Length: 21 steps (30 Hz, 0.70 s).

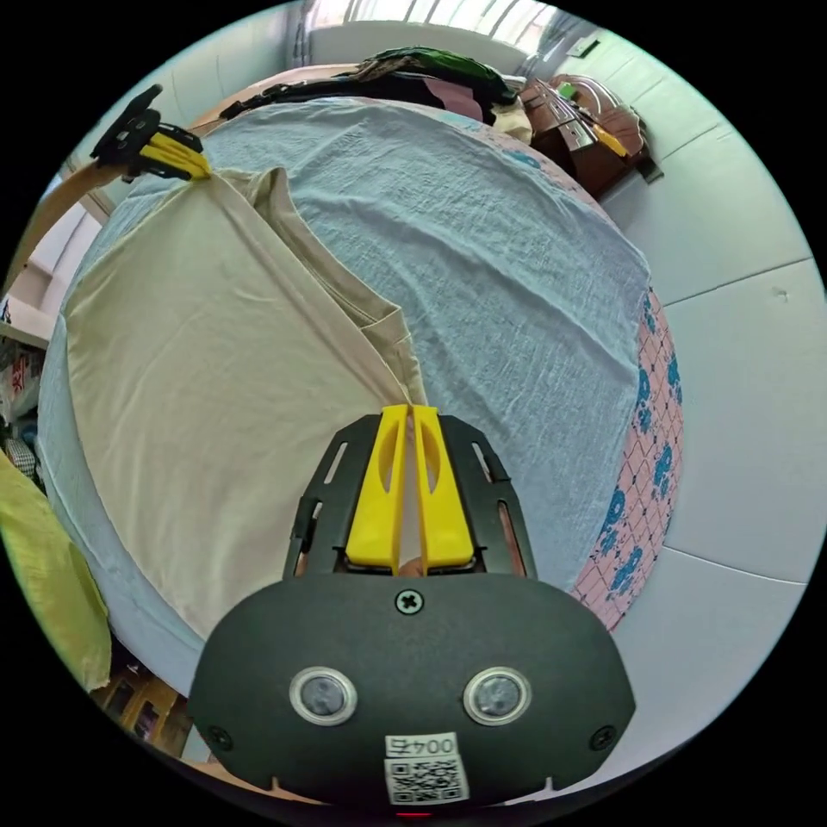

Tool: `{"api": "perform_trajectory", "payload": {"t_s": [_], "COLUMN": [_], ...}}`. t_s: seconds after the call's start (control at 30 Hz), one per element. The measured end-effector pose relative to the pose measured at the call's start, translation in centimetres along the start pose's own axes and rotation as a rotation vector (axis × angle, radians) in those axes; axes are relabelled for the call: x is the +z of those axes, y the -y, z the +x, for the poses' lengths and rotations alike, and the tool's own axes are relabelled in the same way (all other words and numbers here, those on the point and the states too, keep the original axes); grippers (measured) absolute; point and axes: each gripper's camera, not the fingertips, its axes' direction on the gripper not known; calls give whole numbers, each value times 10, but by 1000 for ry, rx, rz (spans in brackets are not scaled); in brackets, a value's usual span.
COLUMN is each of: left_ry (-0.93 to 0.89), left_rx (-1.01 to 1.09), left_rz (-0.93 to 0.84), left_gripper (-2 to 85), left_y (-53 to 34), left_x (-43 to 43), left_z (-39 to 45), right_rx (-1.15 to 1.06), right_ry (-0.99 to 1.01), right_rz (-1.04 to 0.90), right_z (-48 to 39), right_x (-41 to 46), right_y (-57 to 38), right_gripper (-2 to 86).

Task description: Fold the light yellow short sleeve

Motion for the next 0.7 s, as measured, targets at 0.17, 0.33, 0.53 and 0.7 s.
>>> {"api": "perform_trajectory", "payload": {"t_s": [0.17,0.33,0.53,0.7], "left_ry": [-37,-55,-199,-157], "left_rx": [-154,-441,-573,-536], "left_rz": [54,159,312,208], "left_gripper": [12,12,5,4], "left_y": [-31,-86,-150,-175], "left_x": [1,-12,-29,4], "left_z": [-32,-82,-75,-38], "right_rx": [181,536,789,861], "right_ry": [92,269,469,568], "right_rz": [82,260,321,361], "right_z": [47,117,138,145], "right_x": [-11,-33,-5,13], "right_y": [-26,-109,-206,-227], "right_gripper": [66,77,83,72]}}
